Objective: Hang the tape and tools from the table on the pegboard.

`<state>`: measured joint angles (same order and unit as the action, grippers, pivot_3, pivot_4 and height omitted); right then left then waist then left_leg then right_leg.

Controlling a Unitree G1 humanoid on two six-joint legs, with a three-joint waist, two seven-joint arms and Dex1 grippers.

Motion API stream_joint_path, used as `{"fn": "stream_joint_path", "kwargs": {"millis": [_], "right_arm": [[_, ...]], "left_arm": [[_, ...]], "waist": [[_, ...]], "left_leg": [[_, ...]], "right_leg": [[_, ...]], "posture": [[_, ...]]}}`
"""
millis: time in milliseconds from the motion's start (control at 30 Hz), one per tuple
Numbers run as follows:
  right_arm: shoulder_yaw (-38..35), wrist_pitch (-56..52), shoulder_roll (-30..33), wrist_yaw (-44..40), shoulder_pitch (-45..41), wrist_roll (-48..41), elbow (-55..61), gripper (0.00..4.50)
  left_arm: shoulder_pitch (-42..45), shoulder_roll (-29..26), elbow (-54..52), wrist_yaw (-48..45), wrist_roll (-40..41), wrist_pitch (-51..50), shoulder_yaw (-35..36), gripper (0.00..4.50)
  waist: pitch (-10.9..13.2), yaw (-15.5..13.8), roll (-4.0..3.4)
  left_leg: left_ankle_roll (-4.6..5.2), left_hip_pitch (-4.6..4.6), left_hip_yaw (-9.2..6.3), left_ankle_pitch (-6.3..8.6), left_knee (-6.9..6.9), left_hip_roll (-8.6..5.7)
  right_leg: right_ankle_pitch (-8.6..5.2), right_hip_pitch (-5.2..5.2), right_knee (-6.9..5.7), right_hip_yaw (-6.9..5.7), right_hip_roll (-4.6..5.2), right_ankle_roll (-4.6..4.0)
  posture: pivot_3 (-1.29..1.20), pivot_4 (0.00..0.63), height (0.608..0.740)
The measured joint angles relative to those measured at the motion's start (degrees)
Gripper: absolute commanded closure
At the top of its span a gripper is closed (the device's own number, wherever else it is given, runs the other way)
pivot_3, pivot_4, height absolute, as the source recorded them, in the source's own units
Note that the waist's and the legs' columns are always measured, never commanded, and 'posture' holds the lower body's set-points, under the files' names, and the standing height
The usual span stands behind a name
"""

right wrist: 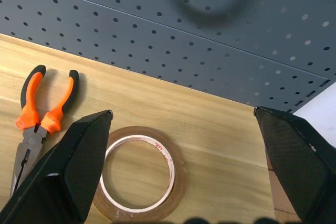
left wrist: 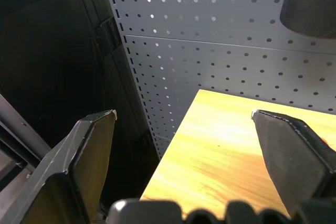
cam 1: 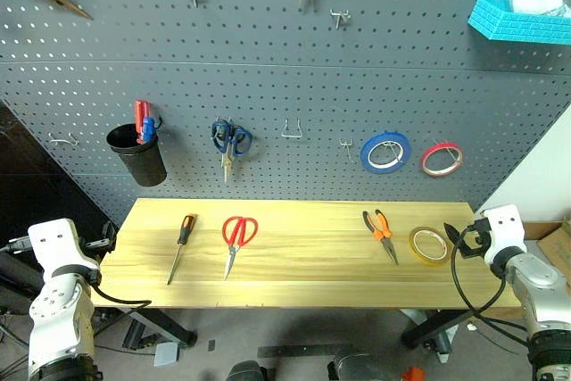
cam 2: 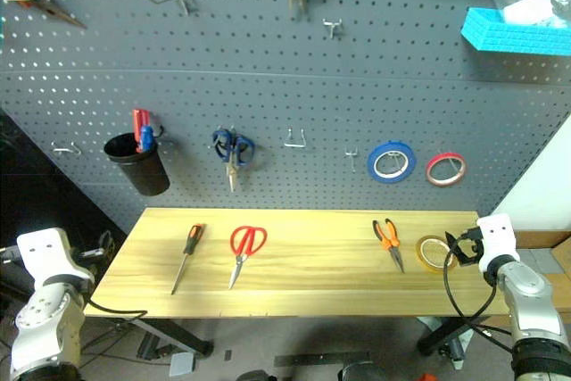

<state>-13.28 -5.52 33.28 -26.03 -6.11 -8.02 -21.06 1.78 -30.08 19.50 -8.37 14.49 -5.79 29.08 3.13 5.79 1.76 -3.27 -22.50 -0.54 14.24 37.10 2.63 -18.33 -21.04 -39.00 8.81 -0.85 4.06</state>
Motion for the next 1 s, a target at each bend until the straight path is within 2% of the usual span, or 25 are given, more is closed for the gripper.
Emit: {"fn": "stream_joint_path", "kwargs": {"millis": [300, 433, 700, 833, 867, 1000], "right_arm": [[-0.68, -2.41, 0.02, -1.29, 0.14, -1.42, 2.75, 0.0], [-0.01, -5.97, 0.4, -4.25, 2.08, -2.53, 8.67, 0.0], [4.59, -19.69, 2.0, -7.87, 4.63, -4.58, 23.87, 0.0], [7.31, -24.47, 3.95, -9.14, -0.05, -4.18, 23.12, 0.0], [7.8, -24.99, 4.16, -9.28, -1.03, -4.04, 22.62, 0.0], [9.38, -27.65, 4.45, -10.04, -8.13, -3.1, 15.52, 0.0]], "left_arm": [[-0.99, -0.37, -4.35, -7.17, -0.7, 0.95, -3.48, 0.05], [-2.76, -1.12, -10.86, -13.7, -0.87, 1.77, -8.21, 0.05], [-3.84, -6.95, -21.37, -27.06, -2.62, 1.33, -18.89, 0.05], [-2.44, -10.73, -25.07, -34.51, -2.84, -0.45, -23.95, 0.05], [-1.88, -10.86, -25.86, -35.35, -2.79, -0.93, -24.68, 0.05], [2.35, -12.44, -28.62, -40.21, -2.25, -3.19, -27.7, 0.05]], "waist": [[0.37, -0.48, -0.04], [1.08, -0.77, -0.3], [4.56, -0.64, -0.59], [6.75, -0.56, -0.53], [7.1, -0.58, -0.5], [9.32, -0.68, -0.42]], "left_leg": [[0.0, 0.0, 0.04, 0.0, -0.01, 0.0], [0.0, -0.05, 0.07, 0.0, -0.01, 0.0], [0.0, -0.11, 0.07, 0.0, 0.01, 0.03], [0.01, -0.22, 0.06, -0.01, 0.05, 0.03], [0.01, -0.3, 0.04, -0.01, 0.05, 0.03], [0.01, -0.43, -0.08, -0.01, 0.05, 0.03]], "right_leg": [[-0.01, -0.01, 0.01, 0.02, 0.0, -0.01], [-0.02, -0.04, 0.02, 0.04, 0.01, -0.03], [-0.05, -0.12, 0.02, 0.06, 0.0, -0.08], [-0.05, -0.24, 0.02, 0.05, 0.0, -0.08], [-0.05, -0.32, 0.01, 0.03, 0.0, -0.08], [-0.03, -0.36, 0.02, -0.06, 0.01, -0.11]], "posture": [[-0.02, 0.085, 0.74], [-0.05, 0.129, 0.74], [-0.08, 0.198, 0.74], [-0.09, 0.226, 0.74], [-0.09, 0.249, 0.74], [-0.07, 0.276, 0.74]]}}
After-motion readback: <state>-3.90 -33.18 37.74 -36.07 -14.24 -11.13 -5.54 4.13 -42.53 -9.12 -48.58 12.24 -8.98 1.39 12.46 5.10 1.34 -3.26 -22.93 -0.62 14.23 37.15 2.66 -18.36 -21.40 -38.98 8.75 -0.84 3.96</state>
